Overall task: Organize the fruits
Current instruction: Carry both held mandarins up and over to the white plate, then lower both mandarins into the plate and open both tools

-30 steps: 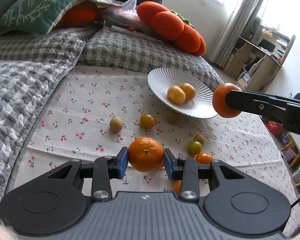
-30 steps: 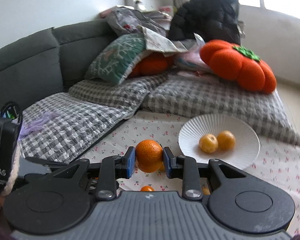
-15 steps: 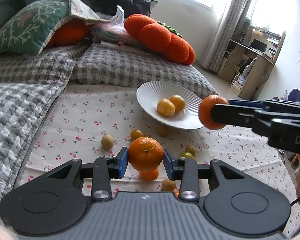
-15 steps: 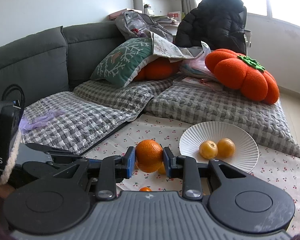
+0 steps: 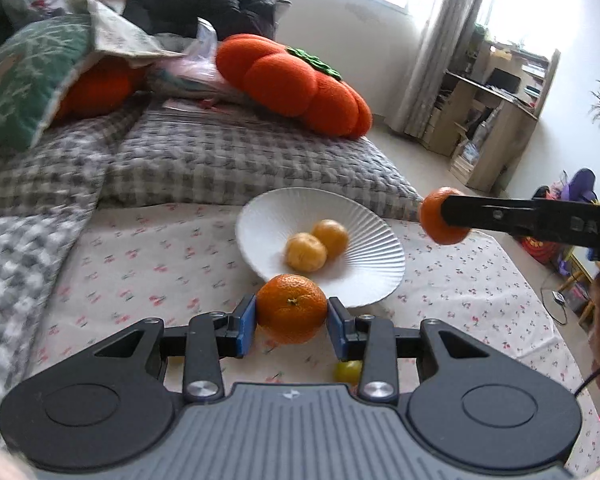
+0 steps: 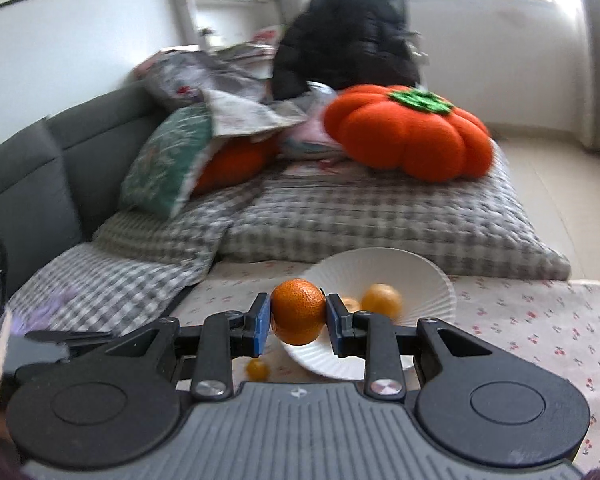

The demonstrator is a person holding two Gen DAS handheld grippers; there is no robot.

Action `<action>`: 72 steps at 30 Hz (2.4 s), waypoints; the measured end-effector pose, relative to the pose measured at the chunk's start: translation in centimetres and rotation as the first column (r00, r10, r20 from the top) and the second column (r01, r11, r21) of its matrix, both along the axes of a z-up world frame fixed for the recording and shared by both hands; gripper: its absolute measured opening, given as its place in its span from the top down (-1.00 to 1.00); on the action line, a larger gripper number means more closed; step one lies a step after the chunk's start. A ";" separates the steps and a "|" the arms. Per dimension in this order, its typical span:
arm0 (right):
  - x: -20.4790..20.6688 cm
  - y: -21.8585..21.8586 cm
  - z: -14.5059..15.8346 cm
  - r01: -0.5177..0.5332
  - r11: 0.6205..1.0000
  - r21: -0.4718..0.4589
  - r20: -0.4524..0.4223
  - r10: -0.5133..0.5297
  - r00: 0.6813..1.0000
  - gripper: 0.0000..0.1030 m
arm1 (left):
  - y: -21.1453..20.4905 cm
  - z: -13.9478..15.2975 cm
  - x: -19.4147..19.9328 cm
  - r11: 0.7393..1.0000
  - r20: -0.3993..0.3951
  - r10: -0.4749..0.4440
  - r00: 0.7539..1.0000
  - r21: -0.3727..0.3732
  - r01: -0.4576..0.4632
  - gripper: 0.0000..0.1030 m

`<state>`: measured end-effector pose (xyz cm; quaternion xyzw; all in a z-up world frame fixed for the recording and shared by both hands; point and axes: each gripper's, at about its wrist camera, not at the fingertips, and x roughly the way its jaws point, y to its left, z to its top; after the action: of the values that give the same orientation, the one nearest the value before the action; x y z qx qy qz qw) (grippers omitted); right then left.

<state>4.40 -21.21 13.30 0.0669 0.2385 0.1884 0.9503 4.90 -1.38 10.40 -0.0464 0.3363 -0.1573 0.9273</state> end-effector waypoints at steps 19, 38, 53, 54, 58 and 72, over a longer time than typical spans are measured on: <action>8.0 -2.5 -5.1 0.087 0.993 -0.075 -0.168 -0.099 0.981 0.48 | -8.7 -4.5 9.5 0.985 -0.066 -0.091 0.994 0.144 0.100 0.49; 10.2 -0.7 -7.6 0.037 0.990 -0.139 -0.217 -0.067 0.974 0.49 | -9.3 -7.3 11.3 0.956 -0.049 -0.108 0.993 0.268 0.117 0.49; 10.7 -0.4 -7.9 0.044 0.994 -0.102 -0.225 -0.067 0.972 0.48 | -9.4 -7.6 11.9 0.950 -0.027 -0.105 0.994 0.293 0.108 0.47; 10.7 -0.3 -8.0 0.045 0.994 -0.101 -0.226 -0.067 0.972 0.48 | -9.4 -7.6 12.0 0.950 -0.025 -0.103 0.994 0.294 0.106 0.47; 11.1 -0.3 -8.1 0.051 0.995 -0.089 -0.228 -0.070 0.971 0.48 | -9.3 -7.8 12.4 0.951 -0.027 -0.097 0.995 0.292 0.101 0.46; 11.5 -3.2 -7.8 0.164 0.979 0.117 -0.276 -0.127 0.953 0.42 | -8.1 -7.1 12.5 0.964 0.004 -0.122 0.993 0.237 0.118 -0.05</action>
<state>15.91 -24.39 5.49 0.1749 0.3451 0.1229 0.9139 17.39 -9.50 3.26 0.0861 0.3464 -0.1725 0.9181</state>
